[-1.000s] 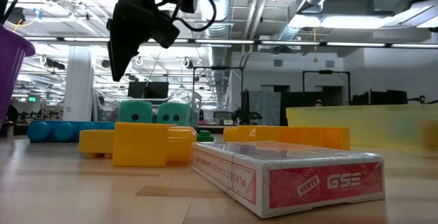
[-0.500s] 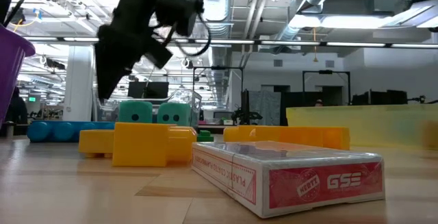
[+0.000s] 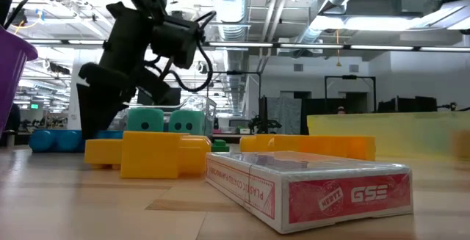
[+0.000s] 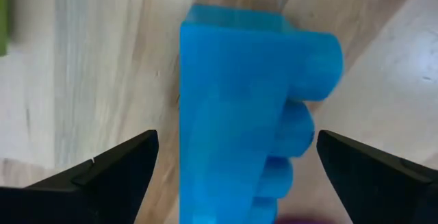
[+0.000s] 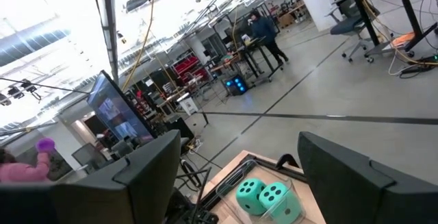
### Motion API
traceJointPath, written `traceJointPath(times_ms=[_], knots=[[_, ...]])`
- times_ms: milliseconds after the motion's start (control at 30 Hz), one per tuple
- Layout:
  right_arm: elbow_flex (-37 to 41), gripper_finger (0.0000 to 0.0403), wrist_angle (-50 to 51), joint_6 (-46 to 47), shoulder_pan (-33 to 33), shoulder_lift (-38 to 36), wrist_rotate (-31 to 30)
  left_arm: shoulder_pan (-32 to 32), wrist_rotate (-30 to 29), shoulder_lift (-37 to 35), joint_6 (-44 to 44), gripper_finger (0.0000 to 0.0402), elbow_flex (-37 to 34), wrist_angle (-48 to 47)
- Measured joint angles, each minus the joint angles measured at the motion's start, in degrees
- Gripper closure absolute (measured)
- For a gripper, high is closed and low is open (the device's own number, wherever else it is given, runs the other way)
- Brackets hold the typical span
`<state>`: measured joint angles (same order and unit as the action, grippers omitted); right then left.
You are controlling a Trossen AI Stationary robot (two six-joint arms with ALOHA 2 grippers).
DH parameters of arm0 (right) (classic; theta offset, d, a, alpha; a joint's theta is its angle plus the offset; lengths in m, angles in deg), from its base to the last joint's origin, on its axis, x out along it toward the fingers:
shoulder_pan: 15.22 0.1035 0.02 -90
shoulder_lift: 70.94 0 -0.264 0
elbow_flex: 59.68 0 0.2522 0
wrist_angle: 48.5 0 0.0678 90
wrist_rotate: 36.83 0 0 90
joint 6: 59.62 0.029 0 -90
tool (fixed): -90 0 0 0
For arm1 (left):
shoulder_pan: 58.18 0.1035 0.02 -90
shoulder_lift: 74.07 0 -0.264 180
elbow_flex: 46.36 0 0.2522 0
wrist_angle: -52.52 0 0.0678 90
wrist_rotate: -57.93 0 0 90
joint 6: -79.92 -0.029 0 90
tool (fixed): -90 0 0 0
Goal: Pick & Place Toys
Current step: Put the blue game piece into the yellow bin
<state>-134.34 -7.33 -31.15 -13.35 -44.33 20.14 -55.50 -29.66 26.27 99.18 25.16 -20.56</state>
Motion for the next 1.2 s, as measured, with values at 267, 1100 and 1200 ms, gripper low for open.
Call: traceJointPath(times_ms=[267, 1100, 1200], knots=[[0.0, 0.0117, 0.01, 0.02, 0.0, 0.0, 0.0, -0.02, 0.61, -0.02, -2.86, 0.0024, -2.34, 4.39], [0.0, 0.0117, -0.02, 0.07, 0.0, 0.0, 0.0, -0.02, 0.58, -7.99, 1.62, 0.0147, -0.72, 8.43], [0.0, 0.0117, -0.01, 0.07, 0.0, 0.0, -0.02, 0.29, 0.59, -12.84, 3.92, 0.0145, 0.27, 10.34]])
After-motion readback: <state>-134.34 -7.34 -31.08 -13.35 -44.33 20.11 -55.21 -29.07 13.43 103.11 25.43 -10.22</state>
